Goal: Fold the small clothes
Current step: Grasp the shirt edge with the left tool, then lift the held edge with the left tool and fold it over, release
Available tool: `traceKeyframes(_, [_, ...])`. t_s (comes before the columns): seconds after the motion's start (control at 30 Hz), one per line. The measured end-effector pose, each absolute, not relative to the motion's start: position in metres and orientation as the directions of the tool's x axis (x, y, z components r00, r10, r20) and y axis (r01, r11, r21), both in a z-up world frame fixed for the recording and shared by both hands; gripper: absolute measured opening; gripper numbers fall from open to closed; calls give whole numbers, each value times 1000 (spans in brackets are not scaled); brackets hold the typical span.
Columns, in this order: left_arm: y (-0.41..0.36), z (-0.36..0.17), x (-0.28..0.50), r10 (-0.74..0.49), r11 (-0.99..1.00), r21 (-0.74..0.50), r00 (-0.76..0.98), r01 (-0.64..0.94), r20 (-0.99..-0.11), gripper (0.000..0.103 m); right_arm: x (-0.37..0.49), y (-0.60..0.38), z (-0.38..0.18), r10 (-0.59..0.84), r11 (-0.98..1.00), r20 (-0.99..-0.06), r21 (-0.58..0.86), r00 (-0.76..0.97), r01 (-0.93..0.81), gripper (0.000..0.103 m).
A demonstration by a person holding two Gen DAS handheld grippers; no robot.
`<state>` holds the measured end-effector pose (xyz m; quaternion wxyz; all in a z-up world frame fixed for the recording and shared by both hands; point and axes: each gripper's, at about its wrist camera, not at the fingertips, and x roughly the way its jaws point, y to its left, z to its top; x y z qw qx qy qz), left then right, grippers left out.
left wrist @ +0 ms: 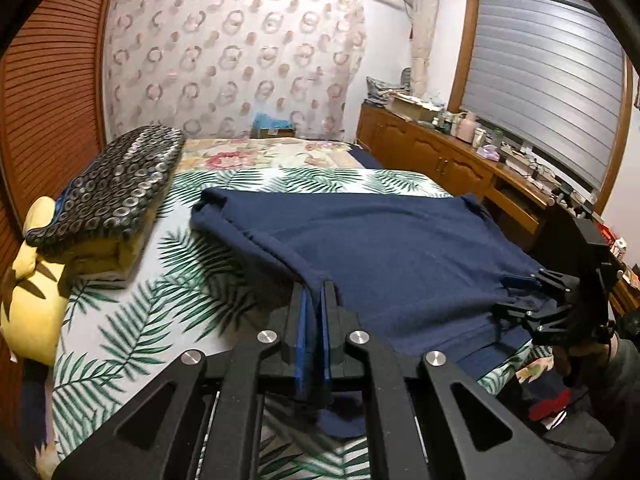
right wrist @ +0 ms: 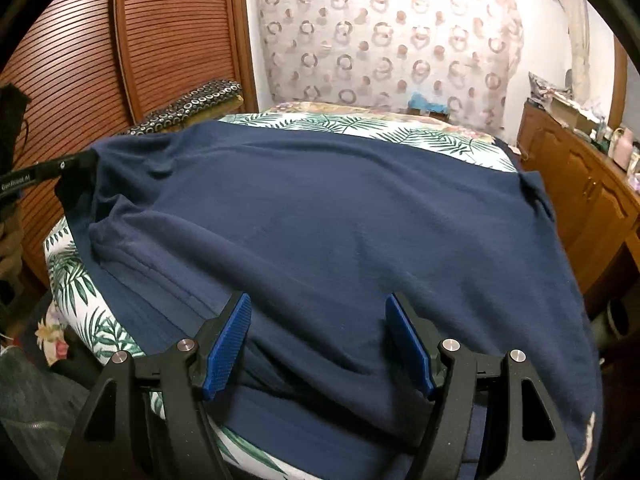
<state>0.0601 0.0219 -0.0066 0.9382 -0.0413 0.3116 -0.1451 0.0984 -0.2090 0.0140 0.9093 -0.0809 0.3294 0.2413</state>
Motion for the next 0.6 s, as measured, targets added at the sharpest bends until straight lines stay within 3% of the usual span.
traceKeyframes(0.6, [-50,36,92,-391,914,-114,769,390,-506,7,78,-215,16,359,897,-612,16,704,-443,72])
